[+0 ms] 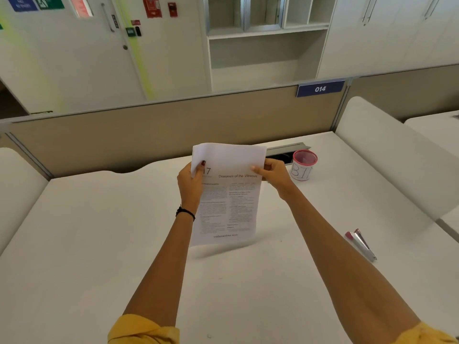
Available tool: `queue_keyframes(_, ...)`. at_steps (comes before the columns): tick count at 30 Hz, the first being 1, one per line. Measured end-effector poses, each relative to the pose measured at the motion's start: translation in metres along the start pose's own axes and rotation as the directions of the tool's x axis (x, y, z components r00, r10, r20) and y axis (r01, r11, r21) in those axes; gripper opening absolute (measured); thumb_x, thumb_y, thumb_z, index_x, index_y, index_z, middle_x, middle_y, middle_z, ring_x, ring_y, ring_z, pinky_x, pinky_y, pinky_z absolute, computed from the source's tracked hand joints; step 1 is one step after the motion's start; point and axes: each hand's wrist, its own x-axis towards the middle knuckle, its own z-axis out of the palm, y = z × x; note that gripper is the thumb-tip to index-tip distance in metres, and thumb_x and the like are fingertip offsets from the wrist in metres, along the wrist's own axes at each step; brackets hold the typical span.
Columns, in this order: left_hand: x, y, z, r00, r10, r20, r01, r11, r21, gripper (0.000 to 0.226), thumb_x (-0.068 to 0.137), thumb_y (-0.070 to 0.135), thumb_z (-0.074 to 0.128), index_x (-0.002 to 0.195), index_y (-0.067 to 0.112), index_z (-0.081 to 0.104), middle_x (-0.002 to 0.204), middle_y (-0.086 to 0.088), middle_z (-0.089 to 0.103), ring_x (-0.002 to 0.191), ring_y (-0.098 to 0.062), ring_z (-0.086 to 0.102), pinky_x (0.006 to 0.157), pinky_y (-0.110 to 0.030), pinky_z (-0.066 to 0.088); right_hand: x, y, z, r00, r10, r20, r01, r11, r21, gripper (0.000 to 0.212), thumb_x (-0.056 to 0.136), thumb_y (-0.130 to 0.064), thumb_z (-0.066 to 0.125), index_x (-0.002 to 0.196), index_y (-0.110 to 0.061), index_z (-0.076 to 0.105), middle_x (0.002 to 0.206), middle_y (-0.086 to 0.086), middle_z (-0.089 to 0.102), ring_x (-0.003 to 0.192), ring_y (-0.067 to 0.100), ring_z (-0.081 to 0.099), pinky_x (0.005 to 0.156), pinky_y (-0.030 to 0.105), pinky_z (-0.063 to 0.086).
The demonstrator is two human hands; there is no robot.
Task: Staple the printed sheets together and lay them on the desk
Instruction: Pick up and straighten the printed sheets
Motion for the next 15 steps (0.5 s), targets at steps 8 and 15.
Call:
queue_keyframes(8, -0.001, 0.017, 0.075, 0.983, 0.099, 0.151, -0.126, 0.976, 0.176, 0.043, 0.093, 0.038, 0.046, 0.066, 0.005, 0.048, 0.058, -0.007, 0.049, 0.052, -0.017, 0.040, 0.050, -0.028, 0.031, -0.032, 0.054, -0.091, 0.968, 0.116, -0.221, -0.124, 0.992, -0.024, 0.015, 0.088, -0.016, 0.062, 0.100, -0.008, 0.066, 0.090, 0.007, 0.070, 0.072, 0.009, 0.069, 0.067, 0.021, 0.056)
queue_keyframes(15, -0.012, 0.036, 0.134, 0.897, 0.234, 0.375, -0.334, 0.915, 0.228, 0.027, 0.096, 0.032, 0.042, 0.100, 0.010, 0.056, 0.069, -0.001, 0.056, 0.054, -0.013, 0.049, 0.048, -0.021, 0.035, -0.064, 0.120, -0.166, 0.781, 0.230, -0.581, -0.369, 0.920, -0.132, 0.029, 0.081, -0.009, 0.068, 0.109, -0.003, 0.064, 0.101, 0.010, 0.063, 0.091, 0.021, 0.058, 0.081, 0.027, 0.043)
